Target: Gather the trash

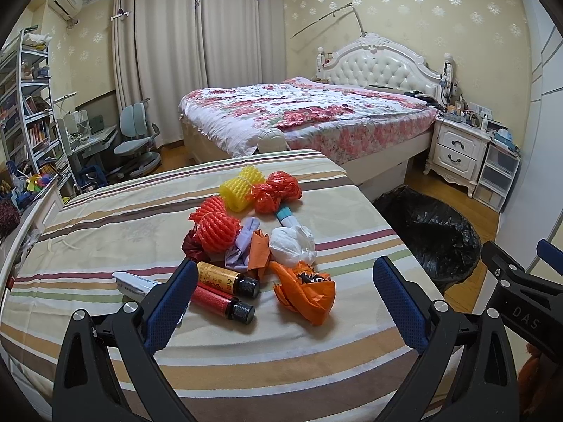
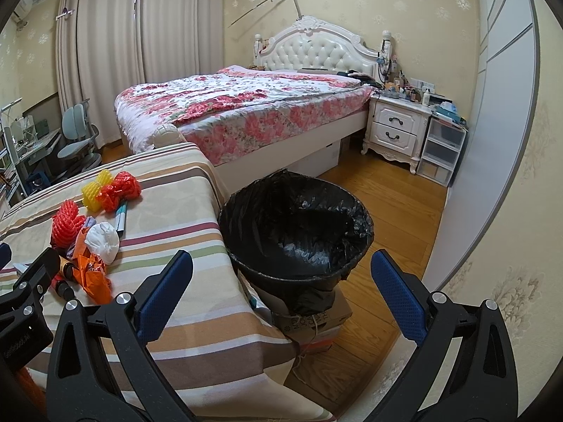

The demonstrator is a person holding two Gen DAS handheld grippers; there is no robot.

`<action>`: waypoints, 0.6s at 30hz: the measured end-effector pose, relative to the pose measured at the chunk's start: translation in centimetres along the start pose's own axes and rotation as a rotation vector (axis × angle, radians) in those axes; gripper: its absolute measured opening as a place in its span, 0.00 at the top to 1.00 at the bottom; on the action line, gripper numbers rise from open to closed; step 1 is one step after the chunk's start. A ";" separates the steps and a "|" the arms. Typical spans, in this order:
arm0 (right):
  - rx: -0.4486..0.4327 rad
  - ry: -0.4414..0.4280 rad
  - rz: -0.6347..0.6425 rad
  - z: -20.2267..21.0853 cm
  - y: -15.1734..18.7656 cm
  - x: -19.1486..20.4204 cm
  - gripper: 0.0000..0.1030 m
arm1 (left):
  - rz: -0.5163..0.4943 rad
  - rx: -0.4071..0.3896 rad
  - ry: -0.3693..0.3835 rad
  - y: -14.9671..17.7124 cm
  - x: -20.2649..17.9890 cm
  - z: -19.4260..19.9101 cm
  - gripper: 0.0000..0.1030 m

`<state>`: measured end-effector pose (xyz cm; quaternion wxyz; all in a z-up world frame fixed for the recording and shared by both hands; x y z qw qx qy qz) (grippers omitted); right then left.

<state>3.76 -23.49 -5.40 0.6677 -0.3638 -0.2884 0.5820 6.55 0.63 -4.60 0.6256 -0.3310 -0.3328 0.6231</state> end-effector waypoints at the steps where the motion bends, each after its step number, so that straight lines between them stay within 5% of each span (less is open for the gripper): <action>1: 0.000 0.000 0.000 0.0 0.0 0.0 0.04 | 0.000 -0.001 0.000 0.0 0.0 0.0 0.06; 18: 0.002 -0.001 -0.002 -0.1 0.1 0.0 0.04 | 0.000 0.001 0.000 0.0 0.0 0.0 0.06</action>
Point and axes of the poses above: each gripper's, at about its wrist camera, not at the fingertips, and z roughly against the way its jaws point, x to its left, y to its underside, the point moved 8 cm from there along -z, roughly the way its jaws point, and after that the axes turned 3 degrees about z, right-handed, at the moved point
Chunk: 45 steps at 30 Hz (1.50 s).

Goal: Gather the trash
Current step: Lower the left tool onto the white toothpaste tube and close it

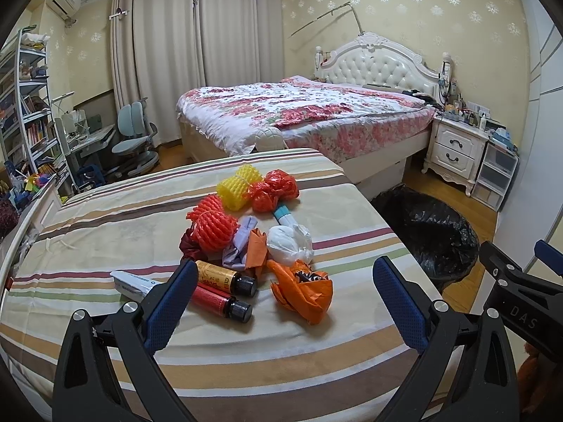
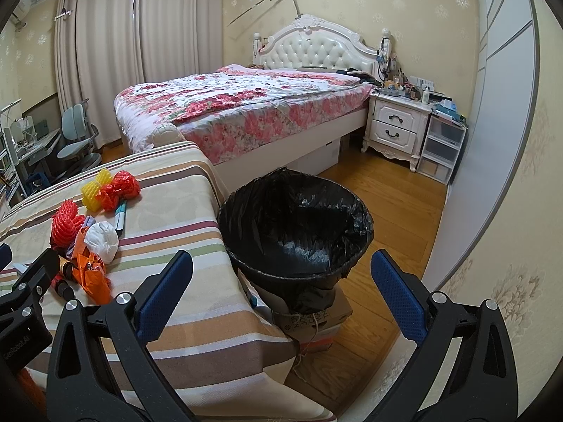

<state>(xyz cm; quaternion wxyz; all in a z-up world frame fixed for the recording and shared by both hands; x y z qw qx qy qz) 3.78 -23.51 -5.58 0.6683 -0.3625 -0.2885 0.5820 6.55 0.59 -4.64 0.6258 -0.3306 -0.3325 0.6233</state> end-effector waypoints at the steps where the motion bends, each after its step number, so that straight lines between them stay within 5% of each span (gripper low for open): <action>1: 0.001 -0.001 0.000 0.0 0.0 0.0 0.04 | 0.000 0.002 0.001 0.4 -0.1 -0.3 0.06; 16: 0.030 -0.048 0.031 -1.1 0.6 1.7 0.05 | 0.001 0.041 0.000 0.9 0.0 -1.4 0.07; 20: 0.066 -0.104 0.067 -1.8 0.7 4.3 0.24 | 0.017 0.050 -0.023 0.9 1.9 -1.5 0.09; 24: 0.084 -0.134 0.099 -2.4 0.8 6.4 0.25 | 0.043 0.085 -0.030 1.4 4.0 -1.7 0.24; 35: 0.151 -0.190 0.161 -4.3 1.9 10.5 0.26 | 0.172 0.204 -0.137 4.3 11.9 -3.3 0.24; 45: 0.186 -0.182 0.172 -5.9 2.0 11.1 0.26 | 0.237 0.247 -0.199 4.2 15.3 -5.6 0.24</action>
Point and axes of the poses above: each gripper's, at about its wrist camera, not at the fingertips, and z roughly against the way its jaws point, x to its left, y to its underside, the point moved 8 cm from there along -z, roughly the way its jaws point, and after that the axes turned 3 degrees about z, right-handed, at the moved point
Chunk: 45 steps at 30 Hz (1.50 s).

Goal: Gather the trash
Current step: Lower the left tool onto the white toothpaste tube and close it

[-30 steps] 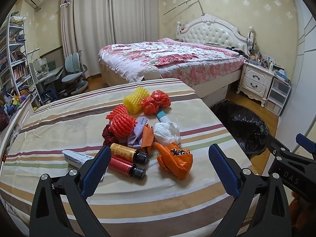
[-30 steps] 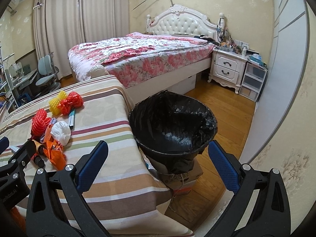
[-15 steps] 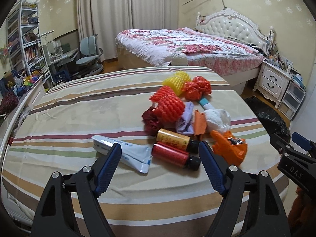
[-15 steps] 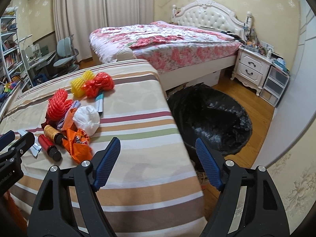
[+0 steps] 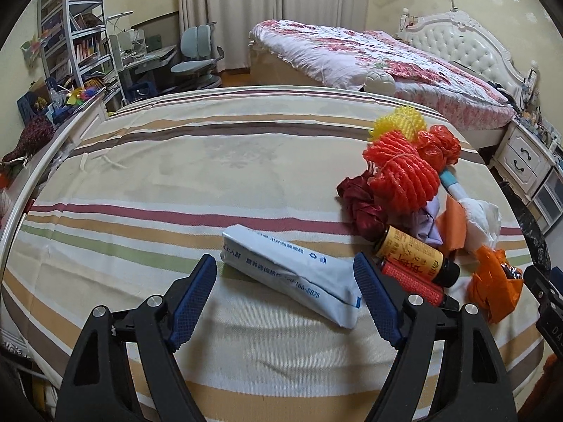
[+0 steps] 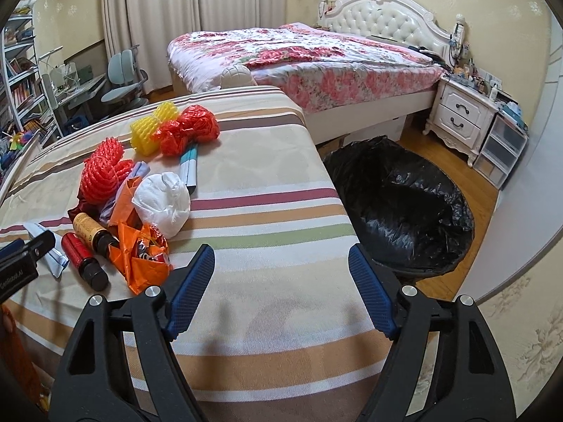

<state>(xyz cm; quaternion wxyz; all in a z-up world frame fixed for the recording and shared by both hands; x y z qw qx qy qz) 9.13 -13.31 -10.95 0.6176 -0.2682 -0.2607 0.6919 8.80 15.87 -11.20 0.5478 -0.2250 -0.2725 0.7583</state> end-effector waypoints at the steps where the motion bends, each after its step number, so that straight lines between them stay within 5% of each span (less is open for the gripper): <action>1: 0.003 -0.001 0.002 -0.1 0.0 0.1 0.26 | 0.003 0.003 -0.006 -0.1 0.1 -0.3 0.24; 12: 0.009 -0.015 0.020 -0.1 0.2 1.1 0.26 | -0.007 0.103 -0.011 1.5 1.3 -1.4 0.24; 27: 0.002 -0.041 0.023 1.0 1.6 1.7 0.25 | -0.005 0.058 -0.009 1.9 2.5 1.2 0.22; 39: 0.017 -0.044 0.014 0.5 2.0 1.5 0.25 | 0.005 0.095 0.000 1.9 2.2 -1.7 0.22; 45: 0.024 -0.045 0.012 0.1 2.0 1.5 0.25 | -0.066 0.067 0.052 1.6 0.1 -1.5 0.44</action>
Point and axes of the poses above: each gripper's, at about its wrist camera, not at the fingertips, and z roughly against the way its jaws point, x to its left, y to its underside, the point moved 8 cm from there along -z, roughly the way its jaws point, and after that the axes turned 3 degrees about z, right-handed, at the moved point
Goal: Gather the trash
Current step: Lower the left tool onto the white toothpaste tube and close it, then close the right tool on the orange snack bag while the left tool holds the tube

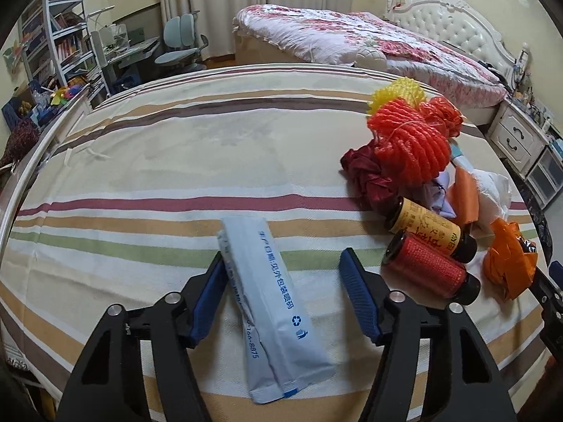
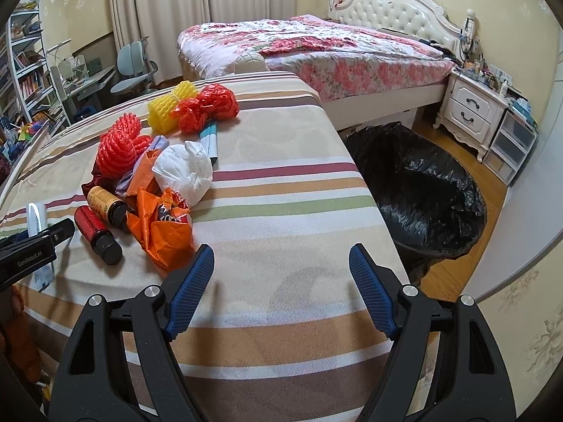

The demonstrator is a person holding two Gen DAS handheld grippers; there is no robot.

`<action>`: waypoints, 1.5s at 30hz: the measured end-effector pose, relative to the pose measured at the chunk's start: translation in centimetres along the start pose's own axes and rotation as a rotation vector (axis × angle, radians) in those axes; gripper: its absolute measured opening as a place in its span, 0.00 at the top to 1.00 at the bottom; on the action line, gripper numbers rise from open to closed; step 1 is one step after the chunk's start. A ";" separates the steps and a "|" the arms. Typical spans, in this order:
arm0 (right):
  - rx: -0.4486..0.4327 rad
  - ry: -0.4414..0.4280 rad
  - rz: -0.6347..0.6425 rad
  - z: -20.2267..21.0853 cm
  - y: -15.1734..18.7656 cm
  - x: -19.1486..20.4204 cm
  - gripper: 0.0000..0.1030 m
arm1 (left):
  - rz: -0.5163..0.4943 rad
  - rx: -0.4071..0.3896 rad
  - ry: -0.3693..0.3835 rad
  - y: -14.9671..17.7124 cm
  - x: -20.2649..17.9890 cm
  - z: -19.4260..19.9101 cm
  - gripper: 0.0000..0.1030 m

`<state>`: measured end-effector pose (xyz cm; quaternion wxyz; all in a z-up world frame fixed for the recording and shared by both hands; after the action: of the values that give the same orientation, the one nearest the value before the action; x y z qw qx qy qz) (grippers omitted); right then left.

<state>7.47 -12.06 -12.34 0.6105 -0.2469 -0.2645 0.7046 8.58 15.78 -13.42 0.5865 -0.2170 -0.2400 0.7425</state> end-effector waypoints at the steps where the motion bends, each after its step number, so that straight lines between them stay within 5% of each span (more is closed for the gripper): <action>1: 0.000 -0.001 0.001 0.0 0.0 0.1 0.25 | -0.010 -0.006 0.009 0.0 -0.3 0.1 0.49; 7: -0.012 -0.012 0.016 0.4 -0.3 0.6 0.25 | -0.036 -0.026 0.037 0.2 -0.8 0.6 0.71; 13: -0.030 -0.011 0.017 1.1 -0.6 0.8 0.25 | 0.008 -0.031 0.091 0.4 0.1 1.0 0.79; 35: -0.050 -0.067 0.072 1.8 -1.3 3.5 0.25 | 0.029 -0.070 0.108 -0.2 0.6 3.4 0.84; 45: -0.041 -0.143 0.105 1.2 -1.7 5.6 0.38 | 0.034 -0.067 0.120 -0.3 0.5 3.3 0.84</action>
<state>7.16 -6.41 -10.44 0.5470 -0.2220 -0.3083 0.7460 6.69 15.94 -10.63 0.5795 -0.2846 -0.2253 0.7297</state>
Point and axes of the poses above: each gripper's, at about its wrist camera, not at the fingertips, and z roughly against the way its jaws point, x to its left, y to its underside, the point moved 8 cm from there along -z, roughly the way its jaws point, and after that the axes turned 3 degrees about z, right-handed, at the moved point
